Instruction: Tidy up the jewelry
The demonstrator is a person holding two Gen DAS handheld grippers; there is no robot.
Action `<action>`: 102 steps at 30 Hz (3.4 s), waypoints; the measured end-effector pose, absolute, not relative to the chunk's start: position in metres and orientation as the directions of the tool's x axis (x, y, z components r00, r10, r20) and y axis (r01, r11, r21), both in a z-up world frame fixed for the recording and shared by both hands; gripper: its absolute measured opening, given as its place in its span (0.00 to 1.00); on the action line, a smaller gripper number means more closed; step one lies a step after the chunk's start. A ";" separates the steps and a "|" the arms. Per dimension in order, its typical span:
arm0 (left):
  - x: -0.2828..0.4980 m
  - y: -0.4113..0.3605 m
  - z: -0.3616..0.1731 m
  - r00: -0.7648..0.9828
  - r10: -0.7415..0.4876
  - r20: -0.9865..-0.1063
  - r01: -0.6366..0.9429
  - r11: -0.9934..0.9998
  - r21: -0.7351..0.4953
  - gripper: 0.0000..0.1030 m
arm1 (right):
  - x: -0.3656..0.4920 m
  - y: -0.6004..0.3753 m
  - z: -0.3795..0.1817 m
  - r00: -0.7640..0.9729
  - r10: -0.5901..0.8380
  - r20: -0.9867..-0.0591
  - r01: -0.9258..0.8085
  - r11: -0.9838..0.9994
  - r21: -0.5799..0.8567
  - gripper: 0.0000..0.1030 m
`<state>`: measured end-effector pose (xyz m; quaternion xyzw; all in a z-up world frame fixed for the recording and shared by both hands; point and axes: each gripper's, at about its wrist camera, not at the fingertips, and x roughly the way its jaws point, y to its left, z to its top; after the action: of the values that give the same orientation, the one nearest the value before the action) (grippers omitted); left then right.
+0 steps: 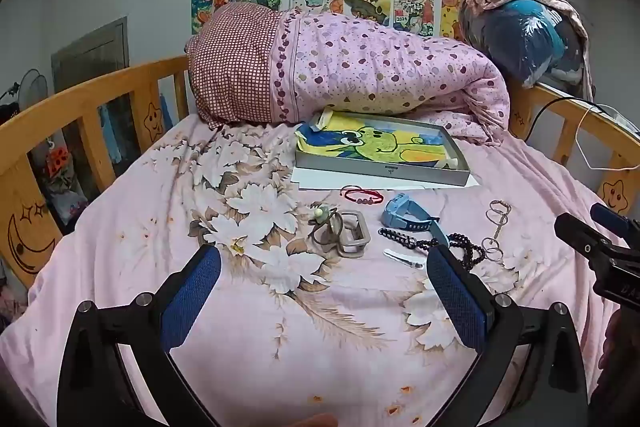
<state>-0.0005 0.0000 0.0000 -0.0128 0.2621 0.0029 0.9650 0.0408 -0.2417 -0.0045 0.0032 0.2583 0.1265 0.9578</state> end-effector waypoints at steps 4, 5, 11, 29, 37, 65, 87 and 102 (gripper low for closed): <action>0.000 0.000 0.000 0.858 -0.001 -0.514 -0.013 1.000 -0.023 0.98 | 0.041 -0.241 -0.005 0.835 0.244 -0.492 -0.242 0.968 0.070 1.00; 0.000 0.000 0.000 0.858 -0.001 -0.514 -0.013 1.000 -0.024 0.98 | 0.041 -0.241 -0.005 0.836 0.243 -0.492 -0.241 0.968 0.070 1.00; -0.001 0.000 0.000 0.858 -0.001 -0.514 -0.012 1.000 -0.021 0.98 | 0.042 -0.238 -0.010 0.830 0.243 -0.502 -0.242 0.968 0.069 1.00; -0.005 -0.006 0.001 0.857 -0.005 -0.515 -0.007 1.000 -0.021 0.98 | 0.042 -0.241 -0.008 0.826 0.250 -0.505 -0.245 0.966 0.078 1.00; -0.003 -0.006 0.003 0.858 -0.005 -0.514 -0.003 1.000 -0.015 0.98 | 0.041 -0.241 -0.007 0.826 0.250 -0.505 -0.244 0.966 0.079 1.00; -0.004 -0.005 0.006 0.860 0.000 -0.510 -0.006 1.000 -0.011 0.98 | 0.043 -0.242 -0.007 0.826 0.254 -0.504 -0.247 0.966 0.081 1.00; -0.003 -0.006 0.005 0.860 0.001 -0.510 -0.007 1.000 -0.010 0.98 | 0.043 -0.243 -0.008 0.824 0.257 -0.504 -0.247 0.965 0.088 1.00; 0.009 0.001 -0.007 0.793 -0.058 -0.607 0.011 0.997 -0.080 0.98 | 0.052 -0.250 -0.010 0.777 0.290 -0.559 -0.239 0.957 0.164 1.00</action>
<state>0.0092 0.0010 -0.0066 -0.0362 0.3214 -0.0183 0.9461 0.0524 -0.2503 -0.0104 0.0418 0.3028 0.1406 0.9417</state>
